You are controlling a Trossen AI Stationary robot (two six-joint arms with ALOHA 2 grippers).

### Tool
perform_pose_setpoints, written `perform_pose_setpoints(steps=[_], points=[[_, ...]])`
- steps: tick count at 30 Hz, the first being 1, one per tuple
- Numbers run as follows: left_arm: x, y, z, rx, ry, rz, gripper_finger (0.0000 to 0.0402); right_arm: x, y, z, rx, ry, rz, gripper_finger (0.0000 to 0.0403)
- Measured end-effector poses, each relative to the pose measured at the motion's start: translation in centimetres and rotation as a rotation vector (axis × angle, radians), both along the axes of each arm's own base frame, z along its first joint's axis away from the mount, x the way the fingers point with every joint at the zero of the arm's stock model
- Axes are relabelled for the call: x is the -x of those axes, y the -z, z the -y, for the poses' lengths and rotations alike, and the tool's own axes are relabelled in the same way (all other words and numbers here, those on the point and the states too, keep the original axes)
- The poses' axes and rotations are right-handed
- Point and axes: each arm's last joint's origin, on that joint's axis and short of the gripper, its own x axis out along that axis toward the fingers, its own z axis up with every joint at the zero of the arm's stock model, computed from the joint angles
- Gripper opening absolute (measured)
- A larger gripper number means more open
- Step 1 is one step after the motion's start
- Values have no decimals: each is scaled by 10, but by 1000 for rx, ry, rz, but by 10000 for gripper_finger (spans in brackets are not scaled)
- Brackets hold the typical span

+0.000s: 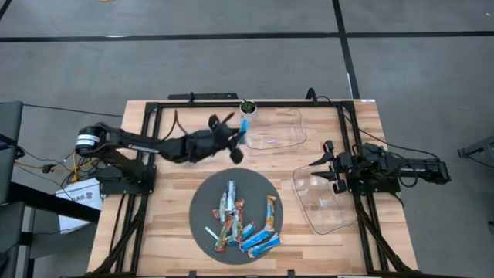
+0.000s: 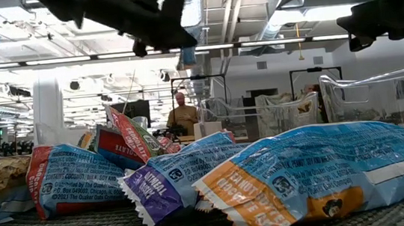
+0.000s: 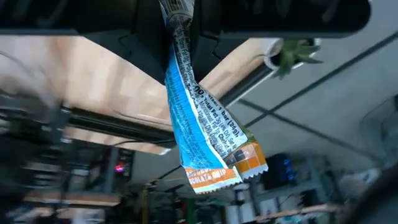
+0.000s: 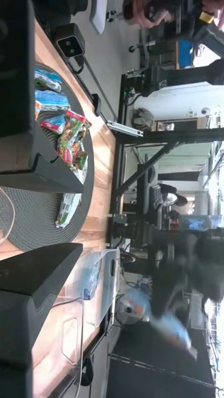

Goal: Pick and place Granola Bars by type
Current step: Put the yellow granola bar into the top transparent bin

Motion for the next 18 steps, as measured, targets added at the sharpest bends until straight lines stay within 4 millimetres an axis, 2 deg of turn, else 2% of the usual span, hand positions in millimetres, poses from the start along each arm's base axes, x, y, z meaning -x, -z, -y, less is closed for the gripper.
perform_pose_setpoints(steps=[8,12,18], points=[[-39,-7,-47,76,-77,52,48,0,0,0,0,0,0,133],[-57,-10,-65,98,-20,71,48,0,0,0,0,0,0,134],[-72,-5,-72,158,78,75,48,0,0,0,0,0,0,133]])
